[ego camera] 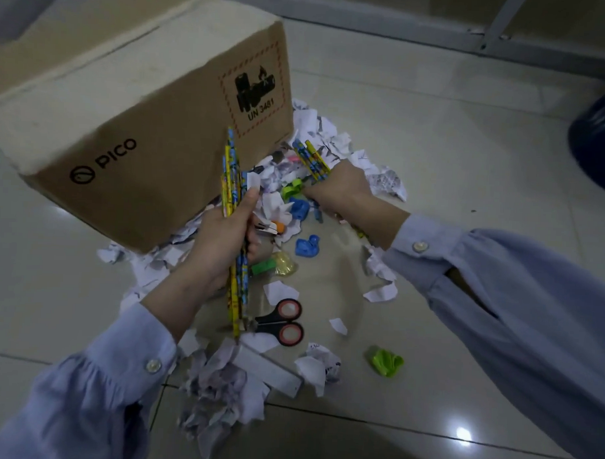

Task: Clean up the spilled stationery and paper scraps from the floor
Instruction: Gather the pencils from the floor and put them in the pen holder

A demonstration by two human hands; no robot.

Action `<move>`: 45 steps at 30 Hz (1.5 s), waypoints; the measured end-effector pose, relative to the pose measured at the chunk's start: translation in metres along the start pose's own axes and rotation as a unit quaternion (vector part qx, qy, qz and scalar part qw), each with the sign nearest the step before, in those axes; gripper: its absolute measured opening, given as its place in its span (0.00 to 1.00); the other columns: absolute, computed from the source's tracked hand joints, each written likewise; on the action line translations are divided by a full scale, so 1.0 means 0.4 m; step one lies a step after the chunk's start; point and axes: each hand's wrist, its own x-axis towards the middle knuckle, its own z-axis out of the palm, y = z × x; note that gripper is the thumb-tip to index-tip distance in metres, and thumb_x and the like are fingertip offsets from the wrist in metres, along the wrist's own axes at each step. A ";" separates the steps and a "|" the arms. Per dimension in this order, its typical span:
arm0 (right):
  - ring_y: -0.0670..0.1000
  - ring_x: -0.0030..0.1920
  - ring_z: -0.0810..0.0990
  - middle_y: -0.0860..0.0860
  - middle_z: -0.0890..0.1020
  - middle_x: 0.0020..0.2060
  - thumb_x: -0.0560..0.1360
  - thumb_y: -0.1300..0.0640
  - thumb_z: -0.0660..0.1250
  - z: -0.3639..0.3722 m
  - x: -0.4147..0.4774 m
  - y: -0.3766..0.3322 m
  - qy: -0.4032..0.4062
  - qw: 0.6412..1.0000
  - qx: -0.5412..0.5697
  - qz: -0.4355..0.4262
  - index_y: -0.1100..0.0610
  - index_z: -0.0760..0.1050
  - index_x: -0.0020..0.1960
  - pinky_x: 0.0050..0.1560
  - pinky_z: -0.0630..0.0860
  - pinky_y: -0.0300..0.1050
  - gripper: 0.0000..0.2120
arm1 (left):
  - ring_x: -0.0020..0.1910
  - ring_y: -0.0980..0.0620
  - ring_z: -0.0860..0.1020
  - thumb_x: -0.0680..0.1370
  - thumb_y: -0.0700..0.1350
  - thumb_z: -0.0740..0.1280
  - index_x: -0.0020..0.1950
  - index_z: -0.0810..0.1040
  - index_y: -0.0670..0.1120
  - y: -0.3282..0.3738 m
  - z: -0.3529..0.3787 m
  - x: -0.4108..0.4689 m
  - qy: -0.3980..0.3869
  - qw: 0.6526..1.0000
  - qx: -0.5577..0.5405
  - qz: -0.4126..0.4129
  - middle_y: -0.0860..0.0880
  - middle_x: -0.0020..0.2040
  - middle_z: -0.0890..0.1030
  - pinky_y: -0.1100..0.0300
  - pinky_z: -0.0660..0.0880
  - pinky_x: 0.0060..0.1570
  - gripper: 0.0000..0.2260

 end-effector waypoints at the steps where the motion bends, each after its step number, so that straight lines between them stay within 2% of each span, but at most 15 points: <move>1: 0.50 0.24 0.70 0.52 0.71 0.26 0.68 0.55 0.70 -0.009 -0.008 0.004 -0.016 1.000 0.013 0.011 0.56 0.65 0.31 0.23 0.66 0.38 0.15 | 0.21 0.52 0.69 0.77 0.56 0.64 0.32 0.70 0.44 -0.001 0.003 0.003 0.000 1.000 -0.004 -0.006 0.51 0.20 0.70 0.60 0.69 0.24 0.20; 6: 0.50 0.21 0.64 0.53 0.68 0.24 0.68 0.59 0.67 -0.072 -0.075 0.025 -0.088 0.992 0.066 0.067 0.59 0.69 0.30 0.24 0.64 0.38 0.10 | 0.18 0.55 0.67 0.78 0.53 0.64 0.33 0.69 0.44 0.013 0.041 0.000 -0.003 0.997 -0.065 -0.040 0.52 0.19 0.68 0.66 0.67 0.20 0.18; 8: 0.49 0.20 0.63 0.51 0.69 0.24 0.69 0.57 0.66 -0.104 -0.106 0.029 -0.115 0.987 0.073 0.086 0.59 0.75 0.33 0.24 0.64 0.36 0.08 | 0.19 0.55 0.67 0.78 0.54 0.64 0.34 0.70 0.45 0.017 0.054 0.001 -0.008 0.997 -0.066 -0.047 0.53 0.20 0.70 0.65 0.67 0.21 0.17; 11: 0.48 0.20 0.62 0.51 0.71 0.29 0.71 0.55 0.65 -0.157 -0.150 0.043 -0.143 0.979 0.112 0.096 0.60 0.81 0.41 0.23 0.64 0.35 0.09 | 0.22 0.53 0.68 0.77 0.56 0.65 0.34 0.70 0.45 0.028 0.073 -0.008 -0.025 0.997 -0.056 -0.047 0.52 0.22 0.71 0.61 0.68 0.25 0.18; 15: 0.48 0.21 0.63 0.52 0.78 0.33 0.74 0.56 0.63 -0.207 -0.183 0.063 -0.165 0.970 0.153 0.090 0.61 0.81 0.44 0.23 0.65 0.35 0.10 | 0.22 0.54 0.68 0.77 0.54 0.65 0.35 0.71 0.45 0.051 0.085 -0.029 -0.041 0.997 -0.053 -0.035 0.52 0.24 0.73 0.62 0.68 0.23 0.16; 19: 0.47 0.22 0.63 0.51 0.75 0.31 0.74 0.58 0.61 -0.248 -0.205 0.097 -0.171 0.958 0.214 0.086 0.62 0.80 0.53 0.23 0.63 0.37 0.13 | 0.21 0.55 0.67 0.79 0.49 0.64 0.39 0.72 0.44 0.083 0.093 -0.050 -0.046 0.997 -0.066 -0.021 0.49 0.29 0.72 0.64 0.66 0.21 0.12; 24: 0.48 0.22 0.61 0.50 0.66 0.24 0.76 0.58 0.58 -0.304 -0.257 0.150 -0.144 0.944 0.281 0.095 0.58 0.70 0.44 0.24 0.60 0.38 0.05 | 0.20 0.56 0.66 0.79 0.47 0.65 0.45 0.73 0.45 0.128 0.139 -0.070 -0.048 0.993 -0.105 -0.035 0.51 0.27 0.68 0.65 0.65 0.20 0.07; 28: 0.47 0.21 0.60 0.48 0.64 0.22 0.77 0.58 0.59 -0.365 -0.282 0.195 -0.109 0.920 0.365 0.092 0.57 0.69 0.42 0.22 0.60 0.36 0.05 | 0.20 0.57 0.66 0.80 0.48 0.64 0.42 0.72 0.44 0.162 0.213 -0.096 -0.074 0.992 -0.097 -0.031 0.51 0.26 0.67 0.67 0.66 0.20 0.10; 32: 0.45 0.17 0.61 0.47 0.64 0.19 0.79 0.57 0.60 -0.427 -0.296 0.238 -0.091 0.878 0.462 0.087 0.57 0.69 0.42 0.19 0.62 0.34 0.07 | 0.20 0.56 0.66 0.79 0.50 0.64 0.37 0.71 0.44 0.204 0.289 -0.123 -0.100 0.990 -0.094 -0.029 0.51 0.25 0.66 0.68 0.65 0.20 0.13; 37: 0.44 0.17 0.66 0.48 0.68 0.21 0.80 0.59 0.59 -0.537 -0.316 0.273 -0.081 0.825 0.554 0.081 0.56 0.69 0.43 0.19 0.66 0.33 0.07 | 0.18 0.57 0.66 0.78 0.48 0.66 0.38 0.68 0.45 0.310 0.370 -0.163 -0.107 0.989 -0.102 -0.016 0.52 0.22 0.66 0.70 0.65 0.19 0.12; 42: 0.45 0.20 0.70 0.50 0.71 0.28 0.80 0.59 0.59 -0.685 -0.330 0.284 -0.059 0.821 0.567 0.047 0.56 0.69 0.37 0.24 0.69 0.37 0.13 | 0.16 0.58 0.66 0.80 0.46 0.62 0.39 0.66 0.46 0.480 0.452 -0.217 -0.118 0.984 -0.127 0.025 0.53 0.19 0.67 0.72 0.64 0.17 0.11; 45: 0.46 0.18 0.71 0.50 0.73 0.22 0.81 0.61 0.56 -0.805 -0.360 0.272 -0.041 0.811 0.583 0.022 0.58 0.69 0.37 0.22 0.68 0.32 0.13 | 0.16 0.59 0.68 0.81 0.44 0.60 0.37 0.66 0.45 0.590 0.512 -0.260 -0.132 0.982 -0.126 0.058 0.53 0.19 0.69 0.72 0.65 0.18 0.13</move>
